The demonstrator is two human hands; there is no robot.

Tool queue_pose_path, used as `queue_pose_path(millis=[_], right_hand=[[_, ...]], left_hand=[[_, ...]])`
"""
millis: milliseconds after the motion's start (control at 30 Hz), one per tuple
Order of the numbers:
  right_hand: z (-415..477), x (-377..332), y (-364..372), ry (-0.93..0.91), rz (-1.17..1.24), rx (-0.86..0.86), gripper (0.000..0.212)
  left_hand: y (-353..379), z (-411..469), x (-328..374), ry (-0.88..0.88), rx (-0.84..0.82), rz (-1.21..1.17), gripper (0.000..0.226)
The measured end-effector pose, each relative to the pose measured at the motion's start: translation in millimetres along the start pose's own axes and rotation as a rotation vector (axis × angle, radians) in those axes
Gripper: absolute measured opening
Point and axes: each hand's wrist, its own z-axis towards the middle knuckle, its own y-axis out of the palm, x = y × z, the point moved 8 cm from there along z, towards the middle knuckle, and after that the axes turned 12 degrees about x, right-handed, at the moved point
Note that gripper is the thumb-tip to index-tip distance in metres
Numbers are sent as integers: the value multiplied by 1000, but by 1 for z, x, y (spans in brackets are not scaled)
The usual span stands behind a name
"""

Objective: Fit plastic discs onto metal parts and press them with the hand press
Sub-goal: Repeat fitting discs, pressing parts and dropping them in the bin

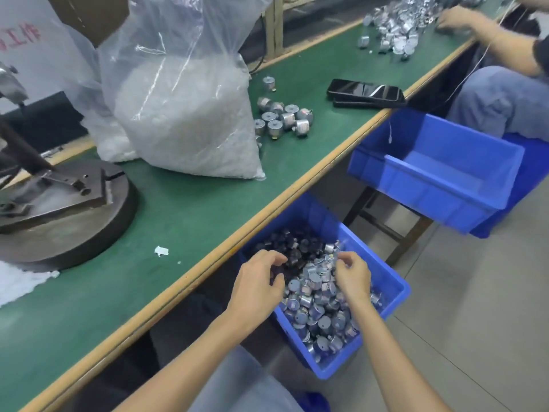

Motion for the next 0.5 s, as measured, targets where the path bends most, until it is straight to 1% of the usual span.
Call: queue_pose_path(millis=[67,167,300,367,500], right_hand=[[-8,-41,2,-96,95,-25,20],[-37,-116,13,-277,256,-108,21],[-103,-210,35,-517,486,-219,24],[-142,-249,51,-605,550,-340,29],[-231,-315,94,-799,526,-603,35]], left_hand=[[-22,4,4,37,28,-14,27],[-64,8,11,76,85,-49,25],[-141,9,2,37,242,-70,23],[-188,7,-11,-12,328,-55,24],[-284,-10,-40,-96,449,36,24]])
